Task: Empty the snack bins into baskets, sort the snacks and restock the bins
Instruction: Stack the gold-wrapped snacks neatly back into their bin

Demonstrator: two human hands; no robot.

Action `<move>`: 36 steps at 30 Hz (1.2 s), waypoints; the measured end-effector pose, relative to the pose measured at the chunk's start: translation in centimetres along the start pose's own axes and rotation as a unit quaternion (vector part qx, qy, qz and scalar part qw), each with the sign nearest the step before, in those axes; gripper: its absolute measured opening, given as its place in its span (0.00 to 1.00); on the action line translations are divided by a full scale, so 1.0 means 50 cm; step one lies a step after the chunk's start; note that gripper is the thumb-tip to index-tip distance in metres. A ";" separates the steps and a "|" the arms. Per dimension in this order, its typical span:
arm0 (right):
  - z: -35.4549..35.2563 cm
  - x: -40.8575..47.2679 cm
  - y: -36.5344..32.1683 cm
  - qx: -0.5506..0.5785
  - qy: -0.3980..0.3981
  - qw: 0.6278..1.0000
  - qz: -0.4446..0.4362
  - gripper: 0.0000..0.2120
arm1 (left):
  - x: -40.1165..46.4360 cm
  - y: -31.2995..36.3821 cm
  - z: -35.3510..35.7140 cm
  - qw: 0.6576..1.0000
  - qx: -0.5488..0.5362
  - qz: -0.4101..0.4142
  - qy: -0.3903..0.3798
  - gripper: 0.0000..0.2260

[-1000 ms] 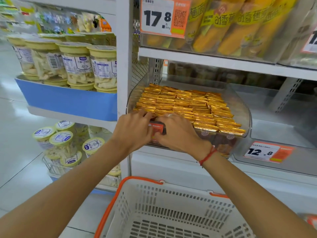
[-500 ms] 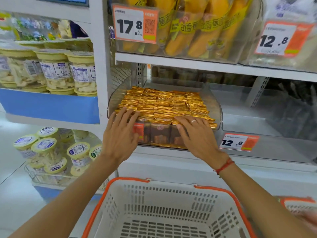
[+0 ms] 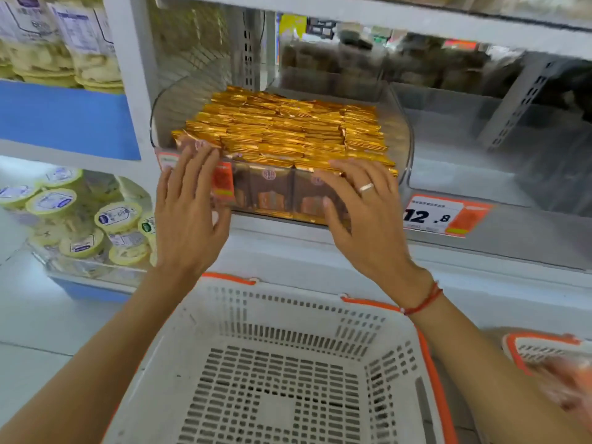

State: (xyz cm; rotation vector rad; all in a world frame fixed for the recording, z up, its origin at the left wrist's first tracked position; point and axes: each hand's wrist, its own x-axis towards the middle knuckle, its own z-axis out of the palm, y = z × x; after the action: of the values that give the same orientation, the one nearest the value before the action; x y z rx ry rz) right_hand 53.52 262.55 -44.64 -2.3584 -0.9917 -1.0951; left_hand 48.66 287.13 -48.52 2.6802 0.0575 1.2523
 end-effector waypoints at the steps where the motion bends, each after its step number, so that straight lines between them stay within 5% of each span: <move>1: -0.009 -0.034 0.002 0.012 0.013 1.000 0.004 0.14 | -0.025 0.011 -0.002 1.000 -0.008 -0.015 0.005 0.30; 7: -0.039 -0.356 0.056 0.022 -0.099 0.977 0.186 0.17 | -0.256 0.024 -0.004 0.994 0.010 -0.082 -0.070 0.28; 13: -0.086 -0.626 0.012 0.048 -0.252 0.874 0.413 0.30 | -0.453 -0.045 -0.064 0.946 0.094 -0.210 -0.229 0.28; 17: -0.115 -0.630 -0.027 0.086 -0.232 0.834 0.494 0.27 | -0.507 -0.062 -0.098 0.907 0.109 -0.276 -0.298 0.26; 27: -0.114 -0.578 -0.075 0.185 -0.216 0.822 0.493 0.12 | -0.526 -0.140 -0.140 0.915 0.086 -0.269 -0.287 0.32; 36: 0.069 -0.513 -0.200 0.150 -0.246 0.839 0.461 0.21 | -0.521 -0.339 -0.221 0.882 0.135 -0.356 -0.279 0.24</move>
State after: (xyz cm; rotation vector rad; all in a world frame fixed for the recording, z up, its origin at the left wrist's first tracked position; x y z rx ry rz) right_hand 36.42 259.98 -66.32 -2.3903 -0.0296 0.0395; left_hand 24.14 302.50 -64.36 2.6922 1.0835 0.2499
